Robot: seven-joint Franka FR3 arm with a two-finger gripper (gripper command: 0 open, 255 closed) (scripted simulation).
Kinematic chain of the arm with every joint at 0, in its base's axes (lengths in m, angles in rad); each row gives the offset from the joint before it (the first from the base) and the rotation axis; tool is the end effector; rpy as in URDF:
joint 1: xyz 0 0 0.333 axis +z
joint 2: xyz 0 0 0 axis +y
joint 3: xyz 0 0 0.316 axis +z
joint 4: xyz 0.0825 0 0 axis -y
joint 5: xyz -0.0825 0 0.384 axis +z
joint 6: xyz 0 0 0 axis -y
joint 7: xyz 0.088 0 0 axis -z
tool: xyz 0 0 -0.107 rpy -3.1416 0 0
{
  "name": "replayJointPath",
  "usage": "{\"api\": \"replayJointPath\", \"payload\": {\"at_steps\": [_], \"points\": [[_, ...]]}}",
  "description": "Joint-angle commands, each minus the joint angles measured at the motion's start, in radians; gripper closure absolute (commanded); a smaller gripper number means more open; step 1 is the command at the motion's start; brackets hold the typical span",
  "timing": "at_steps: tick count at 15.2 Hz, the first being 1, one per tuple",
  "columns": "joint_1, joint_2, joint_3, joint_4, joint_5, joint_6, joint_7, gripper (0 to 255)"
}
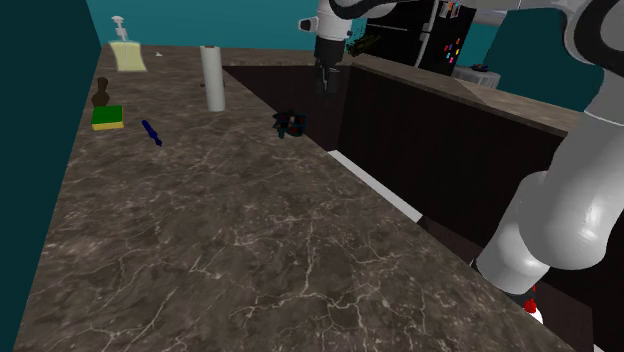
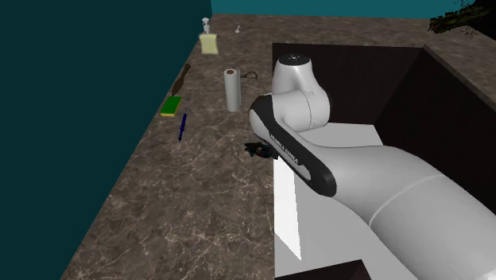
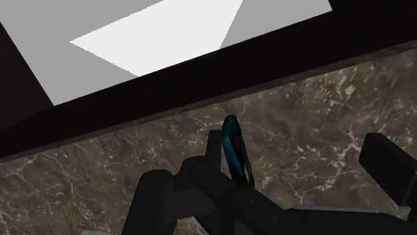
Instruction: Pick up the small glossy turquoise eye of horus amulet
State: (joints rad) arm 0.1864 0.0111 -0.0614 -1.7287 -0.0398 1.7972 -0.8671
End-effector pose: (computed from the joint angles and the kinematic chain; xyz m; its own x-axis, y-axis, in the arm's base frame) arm 0.5683 0.0682 0.5631 0.5401 0.8415 0.0066 0.8393 -0.5392 0.0694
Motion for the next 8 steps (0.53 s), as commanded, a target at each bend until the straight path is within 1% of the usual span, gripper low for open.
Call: {"api": "replayJointPath", "payload": {"at_steps": [1,6,7,8], "points": [[0.009,0.090,0.009,0.095,0.004,-0.014,-0.070,0],[0.032,0.281,0.047,0.309,0.000,-0.060,-0.218,0],[0.036,0.307,0.053,0.340,-0.002,-0.067,-0.237,0],[0.035,0.306,0.053,0.324,-0.002,-0.053,-0.236,0]]}}
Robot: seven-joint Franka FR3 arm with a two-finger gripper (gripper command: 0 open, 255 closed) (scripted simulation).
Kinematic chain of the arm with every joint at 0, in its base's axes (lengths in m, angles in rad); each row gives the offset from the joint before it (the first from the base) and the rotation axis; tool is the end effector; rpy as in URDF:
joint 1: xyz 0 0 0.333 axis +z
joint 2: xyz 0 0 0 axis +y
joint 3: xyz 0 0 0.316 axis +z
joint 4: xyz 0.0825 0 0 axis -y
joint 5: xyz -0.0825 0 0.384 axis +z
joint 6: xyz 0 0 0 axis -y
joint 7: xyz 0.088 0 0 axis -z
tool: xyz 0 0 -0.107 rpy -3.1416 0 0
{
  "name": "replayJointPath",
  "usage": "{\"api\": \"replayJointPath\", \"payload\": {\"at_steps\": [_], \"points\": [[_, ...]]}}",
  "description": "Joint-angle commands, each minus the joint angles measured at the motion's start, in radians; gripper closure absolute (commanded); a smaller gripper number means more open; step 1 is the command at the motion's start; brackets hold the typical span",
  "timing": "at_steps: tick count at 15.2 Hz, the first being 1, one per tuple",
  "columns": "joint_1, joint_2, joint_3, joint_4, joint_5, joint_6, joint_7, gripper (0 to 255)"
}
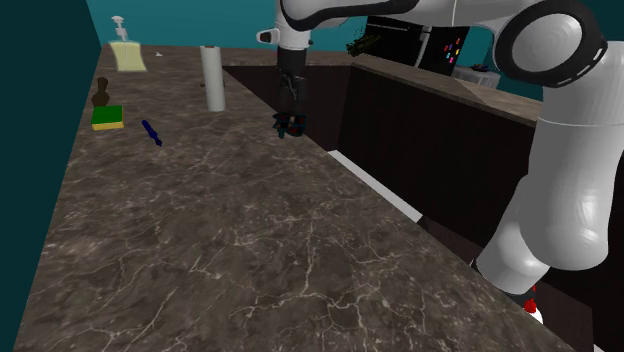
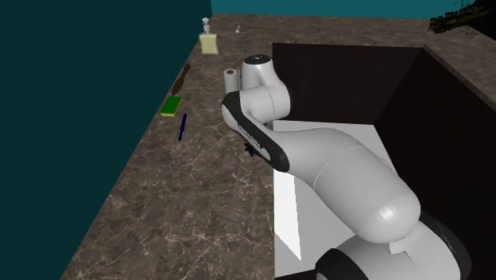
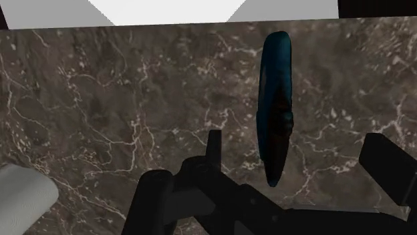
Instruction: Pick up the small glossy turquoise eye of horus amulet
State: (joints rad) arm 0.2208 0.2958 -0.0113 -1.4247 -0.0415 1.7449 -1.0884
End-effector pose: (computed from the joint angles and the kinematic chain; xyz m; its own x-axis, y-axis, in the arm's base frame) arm 0.6399 0.1332 0.5308 0.2630 0.9644 -0.0280 0.9642 -0.2618 0.0420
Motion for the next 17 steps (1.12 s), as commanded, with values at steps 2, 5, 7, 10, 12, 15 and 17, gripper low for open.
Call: {"api": "replayJointPath", "payload": {"at_steps": [2,5,7,10,12,15,17], "points": [[0.001,0.019,0.003,-0.010,-0.001,0.027,-0.014,0],[0.001,0.018,0.003,-0.051,-0.001,0.068,-0.012,0],[0.001,0.019,0.003,-0.071,-0.002,0.088,-0.011,0],[0.000,0.017,0.003,-0.074,-0.002,0.090,-0.012,255],[0.000,0.017,0.003,-0.075,-0.002,0.090,-0.011,255],[0.001,0.017,0.003,-0.075,-0.002,0.090,-0.011,255],[0.001,0.017,0.003,-0.075,-0.002,0.090,-0.011,255]]}}
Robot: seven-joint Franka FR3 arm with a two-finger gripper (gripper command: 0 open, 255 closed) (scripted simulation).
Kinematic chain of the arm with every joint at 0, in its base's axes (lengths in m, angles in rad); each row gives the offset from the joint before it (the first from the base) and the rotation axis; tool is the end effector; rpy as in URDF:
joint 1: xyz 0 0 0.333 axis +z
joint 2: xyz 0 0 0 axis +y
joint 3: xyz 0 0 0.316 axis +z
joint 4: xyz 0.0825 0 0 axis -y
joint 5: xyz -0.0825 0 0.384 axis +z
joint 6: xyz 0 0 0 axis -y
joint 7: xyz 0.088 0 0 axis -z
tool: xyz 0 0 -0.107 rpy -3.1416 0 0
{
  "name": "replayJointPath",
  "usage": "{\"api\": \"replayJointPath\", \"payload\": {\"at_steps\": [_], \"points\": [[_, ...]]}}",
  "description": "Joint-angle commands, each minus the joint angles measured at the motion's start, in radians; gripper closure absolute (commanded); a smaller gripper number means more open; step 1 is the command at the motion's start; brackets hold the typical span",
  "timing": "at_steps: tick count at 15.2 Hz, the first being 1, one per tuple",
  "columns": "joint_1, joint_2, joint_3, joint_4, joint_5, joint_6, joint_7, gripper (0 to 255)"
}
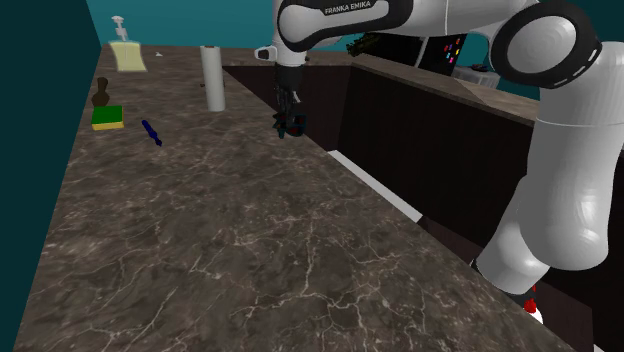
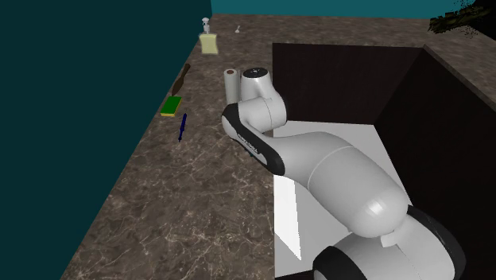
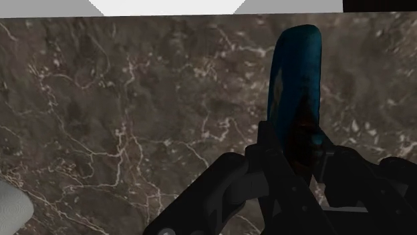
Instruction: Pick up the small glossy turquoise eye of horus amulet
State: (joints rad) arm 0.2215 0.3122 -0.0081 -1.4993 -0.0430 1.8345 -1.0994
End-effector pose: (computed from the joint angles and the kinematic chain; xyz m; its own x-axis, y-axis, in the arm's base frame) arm 0.6443 0.1367 0.4921 0.2448 0.9691 -0.0291 0.9690 -0.2436 0.0404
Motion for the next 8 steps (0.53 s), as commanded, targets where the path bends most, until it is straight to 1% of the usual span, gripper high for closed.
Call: {"api": "replayJointPath", "payload": {"at_steps": [1,8], "points": [[0.000,0.002,0.000,0.003,0.000,-0.001,0.000,255],[0.000,0.005,0.000,0.101,0.001,-0.096,-0.004,255]]}}
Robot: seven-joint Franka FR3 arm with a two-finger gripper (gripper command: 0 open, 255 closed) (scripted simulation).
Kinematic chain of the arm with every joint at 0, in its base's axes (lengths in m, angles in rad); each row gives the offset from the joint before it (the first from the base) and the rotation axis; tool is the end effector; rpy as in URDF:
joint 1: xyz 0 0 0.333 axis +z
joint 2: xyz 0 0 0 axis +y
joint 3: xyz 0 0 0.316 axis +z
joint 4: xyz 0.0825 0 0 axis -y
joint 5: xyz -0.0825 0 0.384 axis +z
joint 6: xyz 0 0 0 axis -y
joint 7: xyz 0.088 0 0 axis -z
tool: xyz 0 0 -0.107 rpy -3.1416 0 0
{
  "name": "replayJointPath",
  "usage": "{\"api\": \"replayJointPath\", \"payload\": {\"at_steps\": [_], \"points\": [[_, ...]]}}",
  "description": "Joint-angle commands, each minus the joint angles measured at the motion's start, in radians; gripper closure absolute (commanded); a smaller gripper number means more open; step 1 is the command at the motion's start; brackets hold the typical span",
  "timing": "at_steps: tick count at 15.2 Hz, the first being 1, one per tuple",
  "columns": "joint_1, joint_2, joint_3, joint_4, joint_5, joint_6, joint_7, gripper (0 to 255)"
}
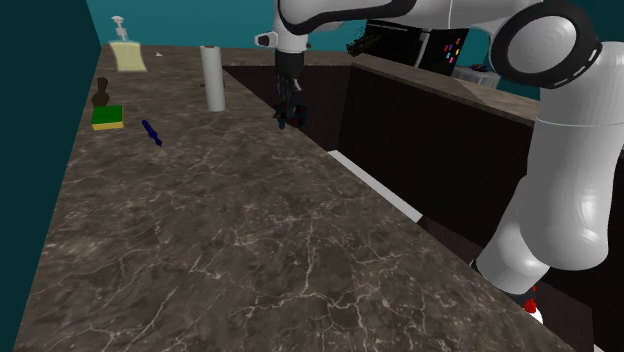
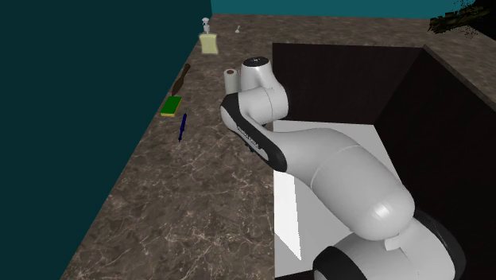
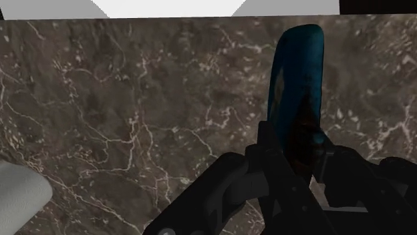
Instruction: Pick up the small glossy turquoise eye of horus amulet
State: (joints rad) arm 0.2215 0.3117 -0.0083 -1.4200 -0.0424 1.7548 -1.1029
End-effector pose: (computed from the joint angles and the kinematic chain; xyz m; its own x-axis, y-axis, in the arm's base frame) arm 0.6439 0.1363 0.5235 0.2450 0.9691 -0.0293 0.9690 -0.2437 0.0405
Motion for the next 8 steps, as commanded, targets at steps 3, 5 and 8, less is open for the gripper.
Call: {"api": "replayJointPath", "payload": {"at_steps": [3,5,8], "points": [[0.000,0.011,0.000,0.070,0.000,-0.060,-0.002,255],[0.000,0.016,0.000,0.105,0.001,-0.089,-0.003,255],[0.001,0.027,0.000,0.162,0.001,-0.135,-0.005,255]]}}
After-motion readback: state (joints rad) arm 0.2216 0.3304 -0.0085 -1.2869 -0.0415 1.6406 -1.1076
